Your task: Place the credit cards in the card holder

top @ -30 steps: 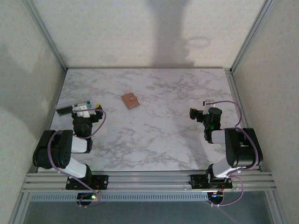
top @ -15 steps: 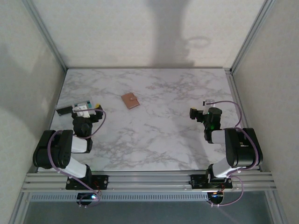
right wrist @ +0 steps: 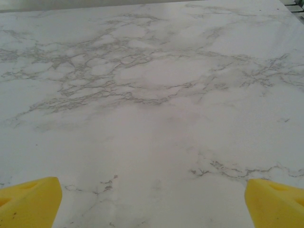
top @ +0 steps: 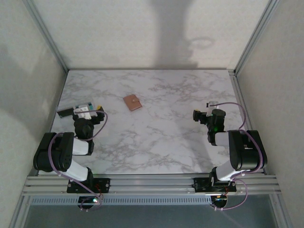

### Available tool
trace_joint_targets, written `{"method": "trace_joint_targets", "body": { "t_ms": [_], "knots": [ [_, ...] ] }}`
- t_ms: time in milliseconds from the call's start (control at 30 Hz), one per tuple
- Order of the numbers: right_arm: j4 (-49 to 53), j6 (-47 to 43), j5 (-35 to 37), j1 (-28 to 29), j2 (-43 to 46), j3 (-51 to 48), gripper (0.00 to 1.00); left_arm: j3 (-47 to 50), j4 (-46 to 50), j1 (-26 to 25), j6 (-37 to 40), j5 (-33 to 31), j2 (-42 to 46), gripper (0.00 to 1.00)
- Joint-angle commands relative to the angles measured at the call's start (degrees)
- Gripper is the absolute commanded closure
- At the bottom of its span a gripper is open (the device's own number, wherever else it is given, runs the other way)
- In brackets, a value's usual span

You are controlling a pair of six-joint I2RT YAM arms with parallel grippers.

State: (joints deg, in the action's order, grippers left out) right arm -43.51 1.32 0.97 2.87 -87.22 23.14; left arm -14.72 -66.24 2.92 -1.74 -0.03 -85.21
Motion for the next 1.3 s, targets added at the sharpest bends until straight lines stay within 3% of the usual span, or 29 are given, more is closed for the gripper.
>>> {"method": "trace_joint_targets", "body": {
  "t_ms": [0, 167, 267, 300, 400, 533, 667, 800, 1033, 1267],
  "knots": [
    [8.00, 1.57, 3.85, -0.37, 4.78, 4.16, 0.01, -5.83, 15.83, -1.47, -2.49, -1.55, 6.66, 0.01],
    [20.23, 8.19, 9.70, -0.17, 17.35, 8.45, 0.01, -14.77, 41.31, -1.78, -11.59, 1.52, 17.46, 0.01],
    [39.03, 26.60, 15.98, -0.33, 20.64, 18.16, 0.01, -19.13, 53.44, -1.69, -16.45, 1.77, 23.30, 0.01],
    [45.18, 33.69, 15.43, -0.73, 19.76, 21.41, 0.01, -20.50, 57.74, -1.69, -18.01, 0.95, 24.65, 0.01],
    [47.84, 33.65, 0.65, -0.23, 14.54, 27.98, 0.05, -22.97, 70.58, -1.56, -29.12, -6.21, 26.57, 0.00],
    [46.35, 31.85, -0.82, 6.26, 11.02, 29.08, 0.06, -23.69, 74.70, -0.63, -26.40, 4.14, 21.95, 0.00],
    [44.35, 32.64, -3.65, 12.04, 7.16, 29.05, 0.09, -25.32, 77.14, -1.11, -26.06, 6.45, 15.24, 0.01],
    [46.39, 31.76, -2.29, 16.61, 4.04, 31.00, 0.10, -28.36, 79.08, -4.24, -25.43, 0.48, 9.96, 0.16],
    [48.34, 31.10, -2.17, 17.58, 3.89, 32.85, 0.09, -33.47, 81.38, -6.73, -25.50, -6.65, 1.11, 0.30],
    [49.31, 31.28, -4.09, 17.76, 3.62, 34.02, 0.08, -36.65, 82.04, -7.11, -24.58, -10.25, -3.24, 0.34]
  ]
}}
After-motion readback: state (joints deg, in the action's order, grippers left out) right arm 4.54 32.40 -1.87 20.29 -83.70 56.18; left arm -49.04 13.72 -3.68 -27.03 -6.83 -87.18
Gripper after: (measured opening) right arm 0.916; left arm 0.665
